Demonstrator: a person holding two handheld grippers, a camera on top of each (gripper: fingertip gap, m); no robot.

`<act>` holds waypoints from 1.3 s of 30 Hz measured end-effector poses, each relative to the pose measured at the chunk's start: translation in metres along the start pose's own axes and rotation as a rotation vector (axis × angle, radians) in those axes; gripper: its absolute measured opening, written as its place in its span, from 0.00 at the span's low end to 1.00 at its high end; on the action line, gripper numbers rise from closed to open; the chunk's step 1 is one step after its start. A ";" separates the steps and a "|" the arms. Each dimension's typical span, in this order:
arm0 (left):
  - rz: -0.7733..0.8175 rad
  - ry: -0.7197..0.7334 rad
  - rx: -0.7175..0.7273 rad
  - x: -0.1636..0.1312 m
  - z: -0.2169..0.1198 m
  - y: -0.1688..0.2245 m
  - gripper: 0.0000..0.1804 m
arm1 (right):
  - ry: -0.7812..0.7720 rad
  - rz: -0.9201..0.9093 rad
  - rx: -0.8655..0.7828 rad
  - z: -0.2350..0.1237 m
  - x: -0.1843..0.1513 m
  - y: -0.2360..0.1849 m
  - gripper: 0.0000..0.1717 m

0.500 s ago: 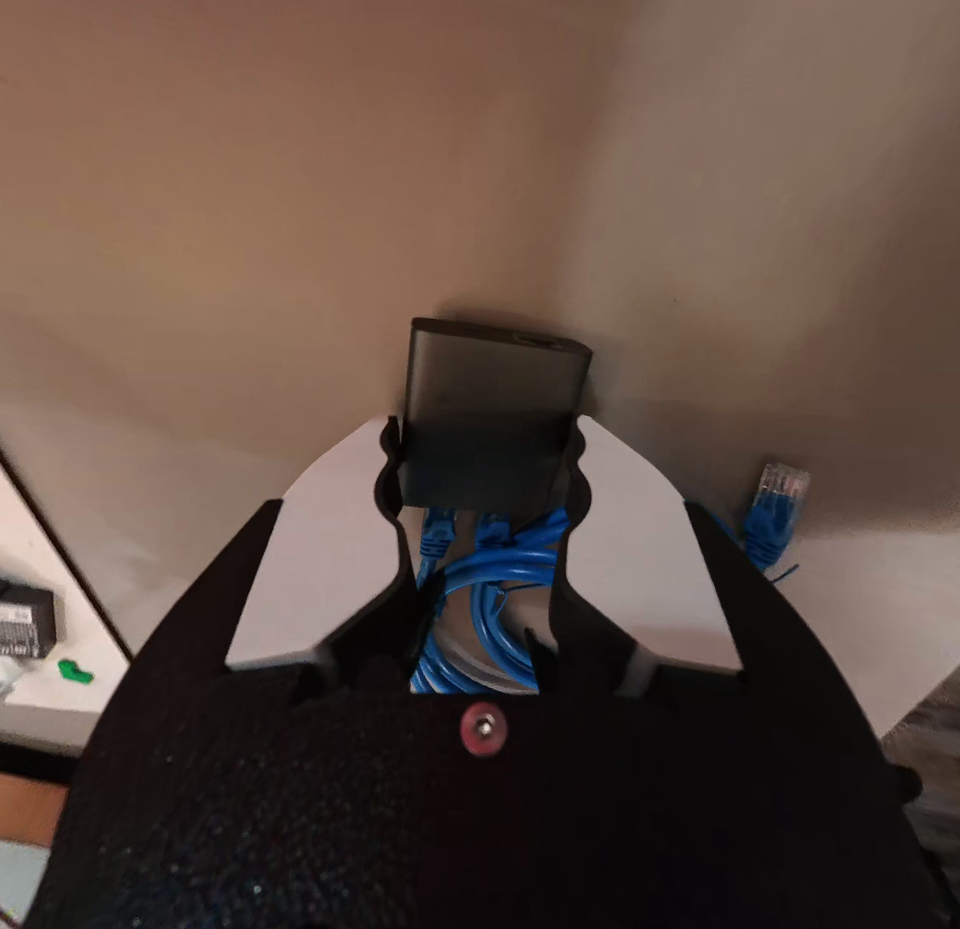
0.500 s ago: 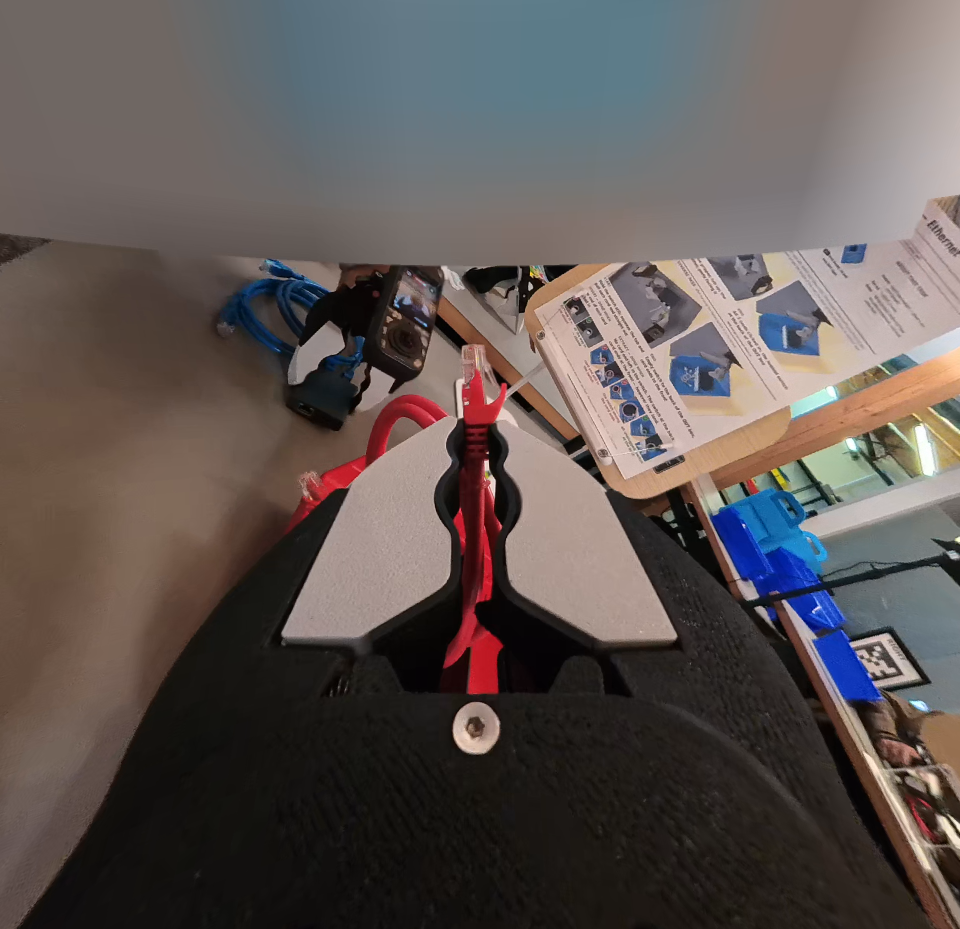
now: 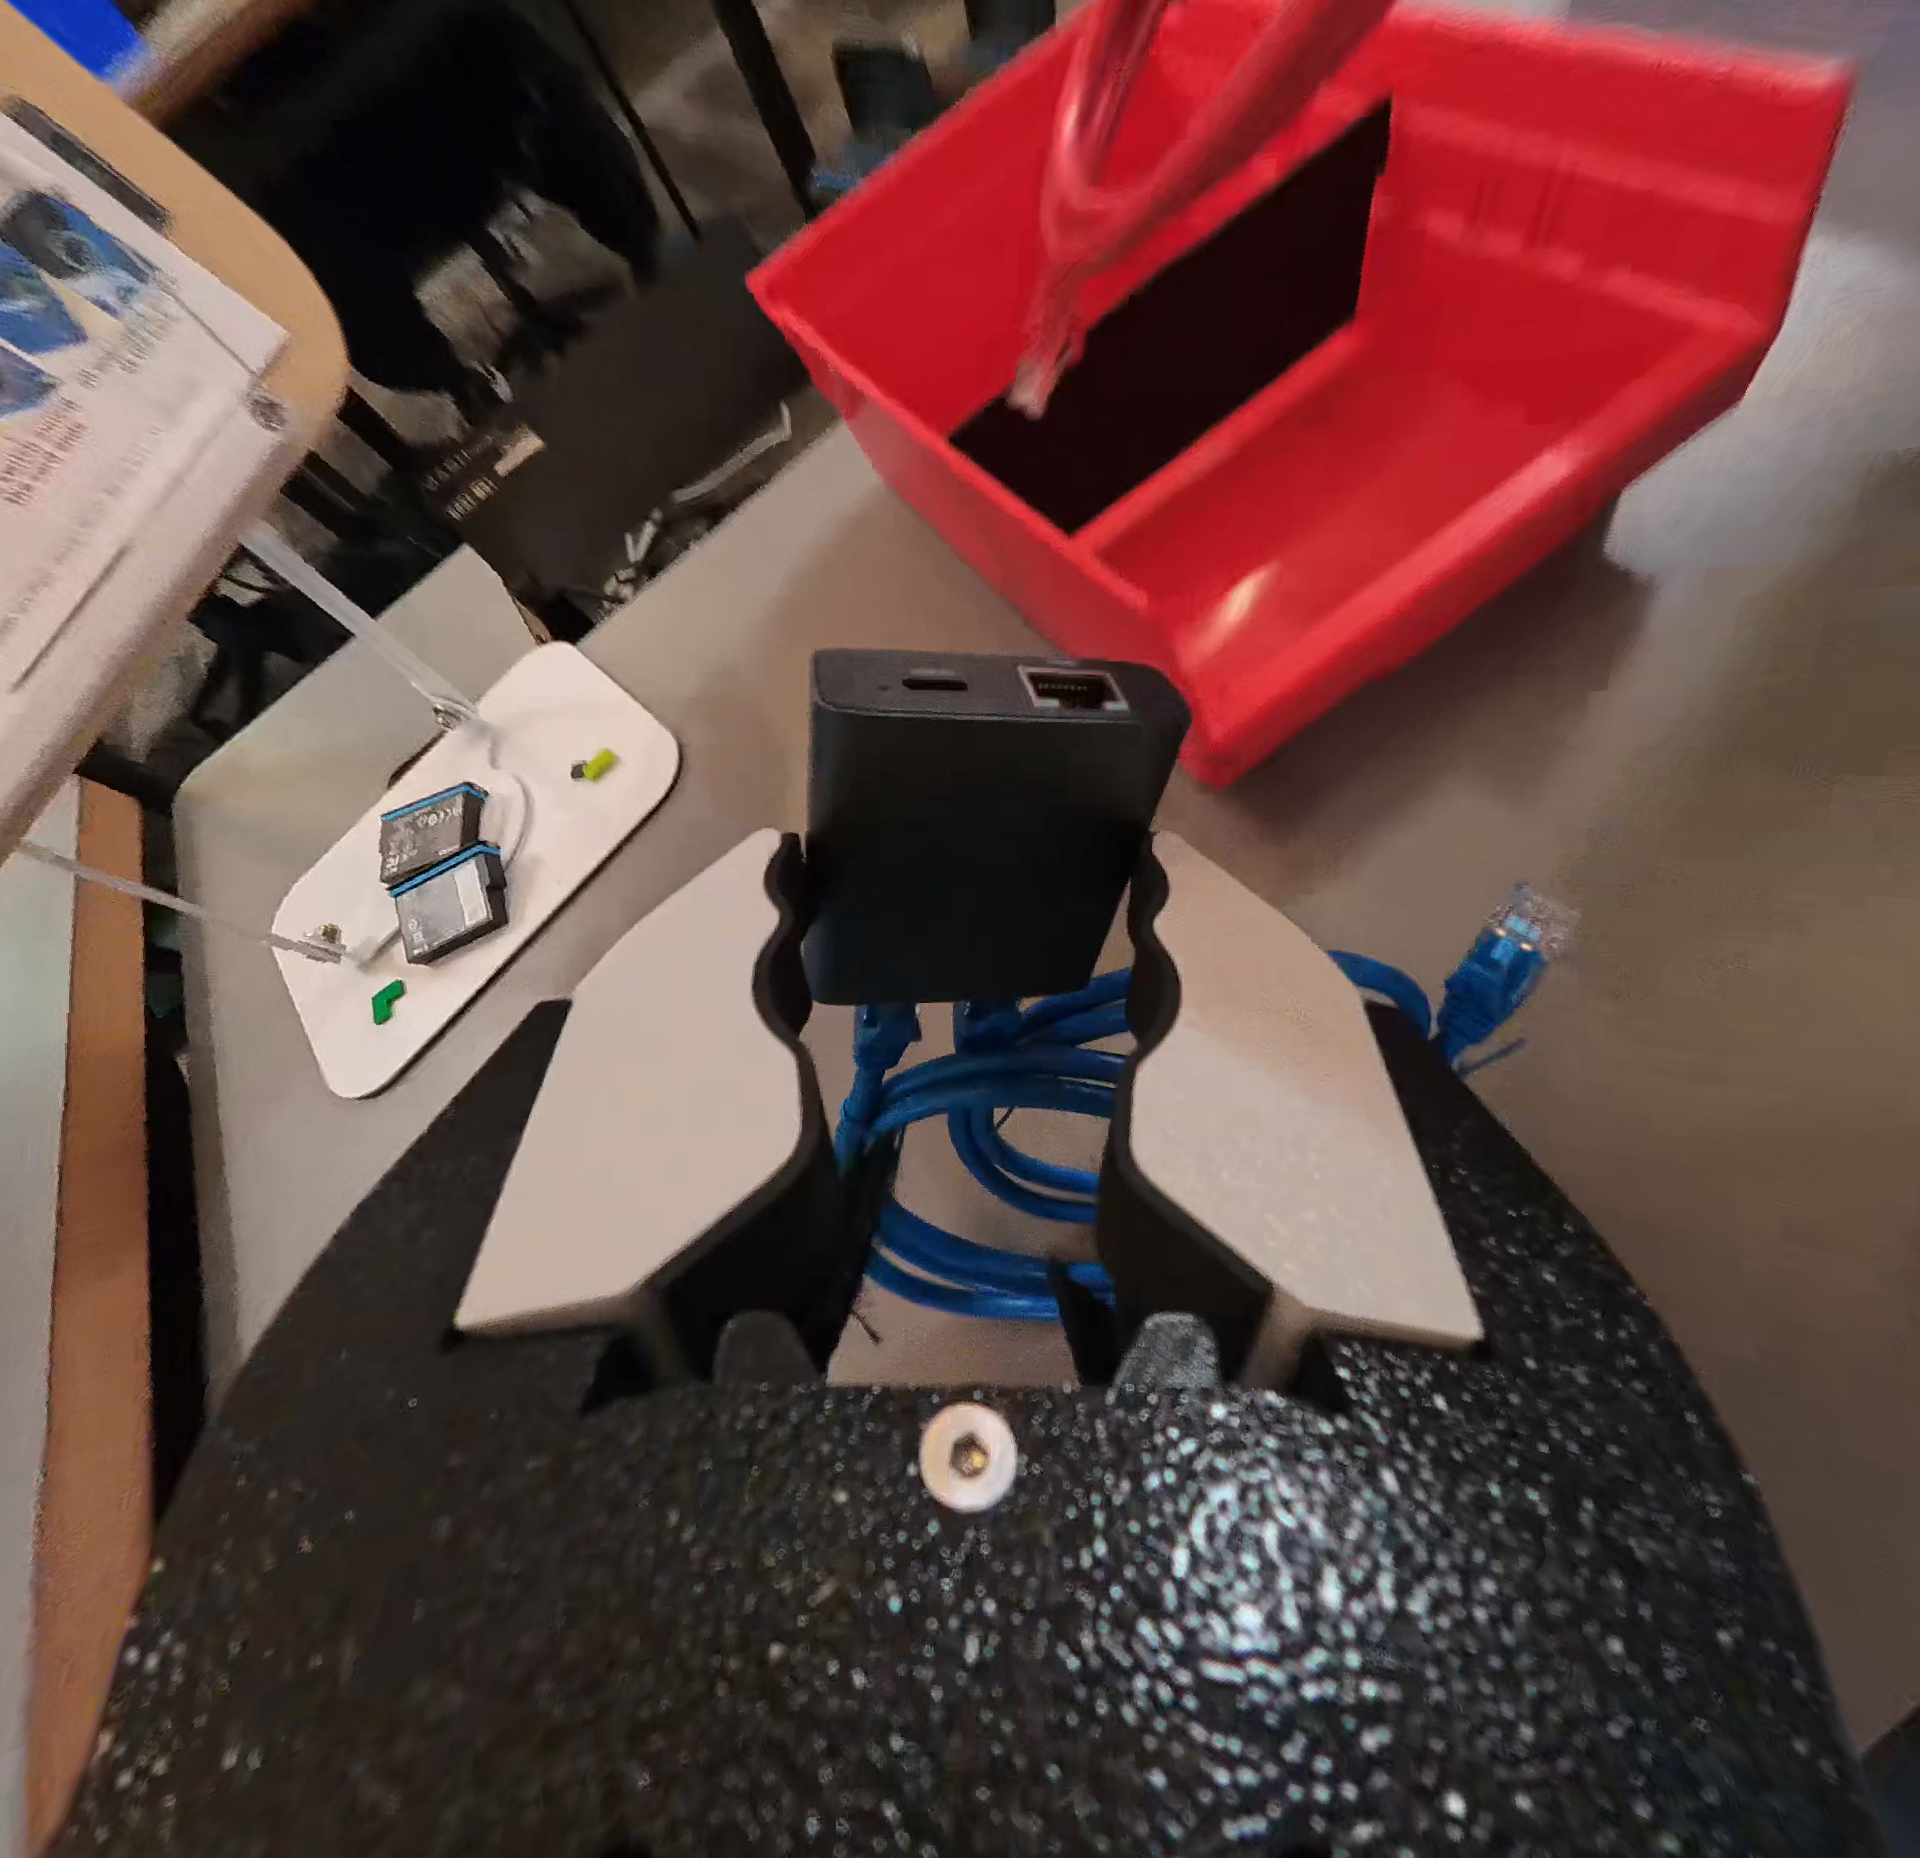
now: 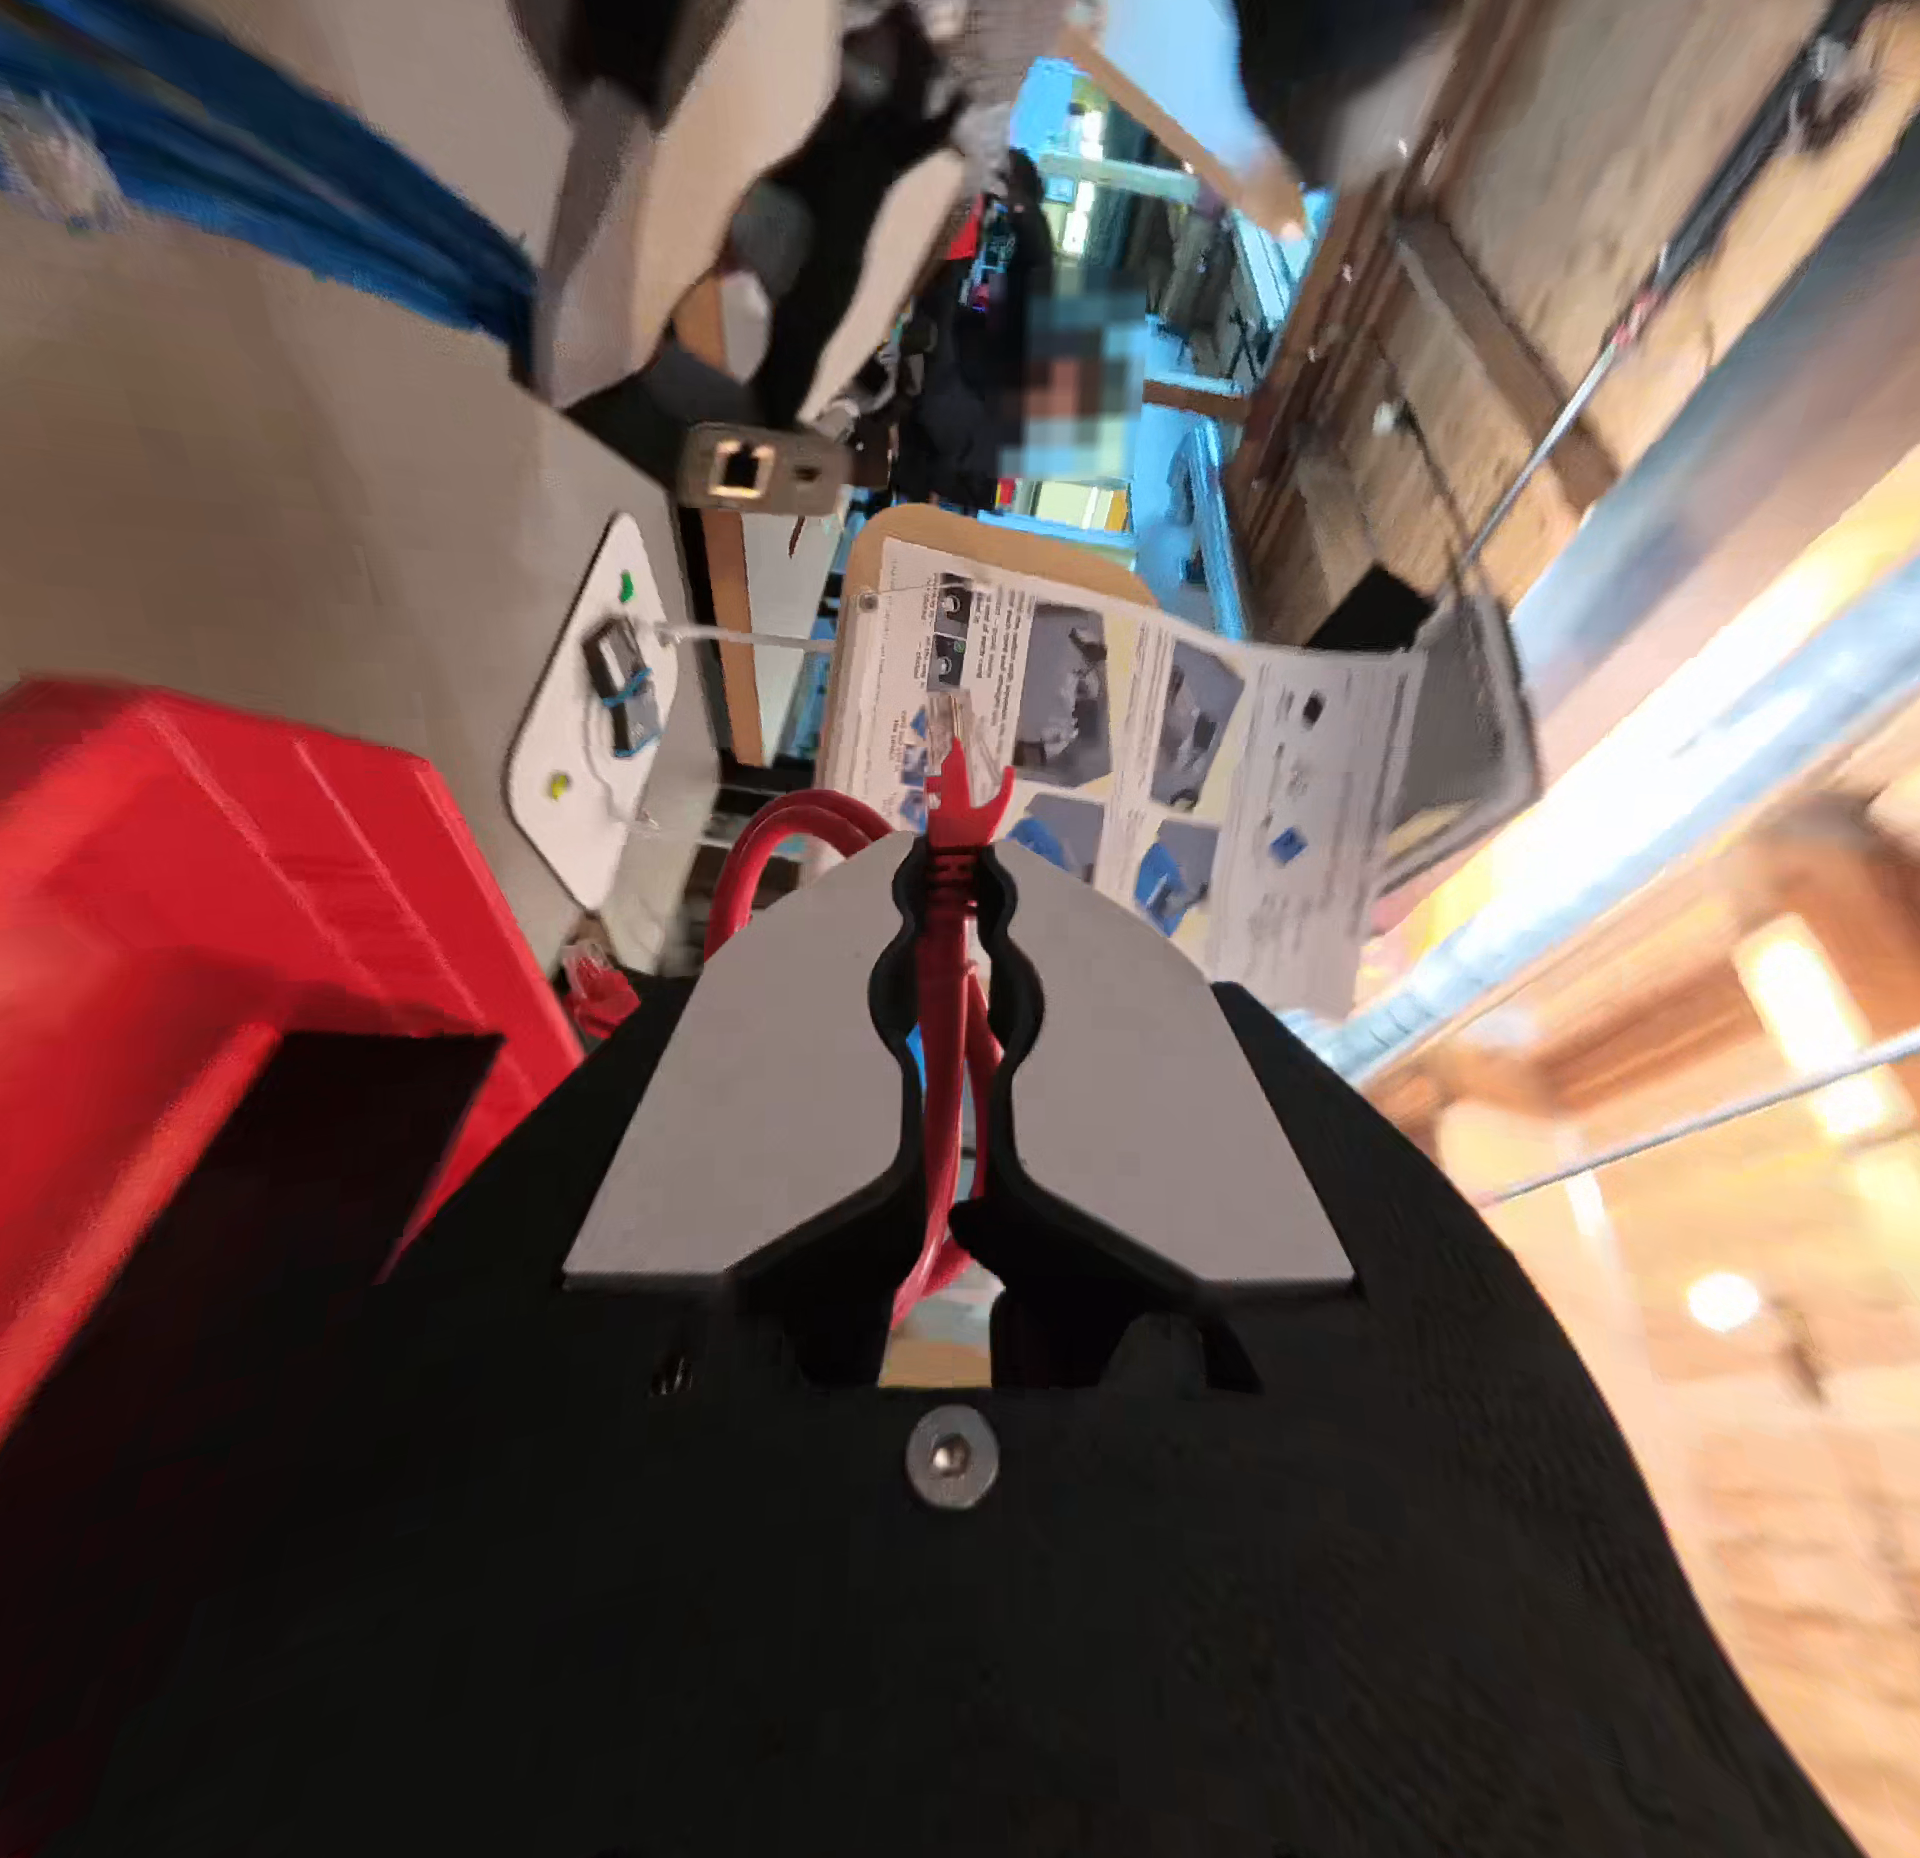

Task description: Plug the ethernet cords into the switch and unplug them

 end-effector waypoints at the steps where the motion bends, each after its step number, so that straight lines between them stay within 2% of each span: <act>1: -0.039 0.043 0.010 0.002 -0.002 0.008 0.33 | -0.002 -0.100 -0.003 0.005 0.004 -0.002 0.04; 6: -0.225 0.164 0.043 0.002 -0.005 0.037 0.33 | 0.042 -0.447 -0.007 0.017 0.019 -0.007 0.04; 10: -0.314 0.169 0.021 0.003 -0.005 0.048 0.33 | 0.084 -0.630 0.005 0.018 0.025 -0.006 0.04; 14: -0.303 0.152 0.013 0.004 -0.004 0.052 0.33 | 0.153 -0.723 0.064 0.016 0.031 -0.006 0.04; 18: -0.279 0.155 -0.020 0.004 -0.005 0.056 0.33 | 0.191 -0.840 0.044 0.016 0.033 -0.007 0.04; 25: -0.333 0.156 -0.173 0.001 -0.001 0.065 0.33 | 0.329 -0.931 0.107 0.011 0.035 -0.003 0.04; 32: -0.326 0.177 -0.219 -0.001 0.003 0.071 0.32 | 0.401 -0.997 0.153 0.011 0.039 -0.005 0.04; 36: -0.337 0.176 -0.211 -0.003 0.005 0.070 0.32 | 0.373 -0.998 0.142 0.014 0.041 -0.008 0.04; 39: -0.337 0.155 -0.193 -0.004 0.007 0.070 0.33 | 0.342 -1.084 0.118 0.014 0.045 -0.012 0.04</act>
Point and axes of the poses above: each gripper's, where its closed fingertips meet, z out along the fingers, x out of its top, y = z × x across the jaws, the point moved 8 cm from there along -z, back along the fingers, and after that the axes turned 5 degrees about -z, right-handed, at the moved point
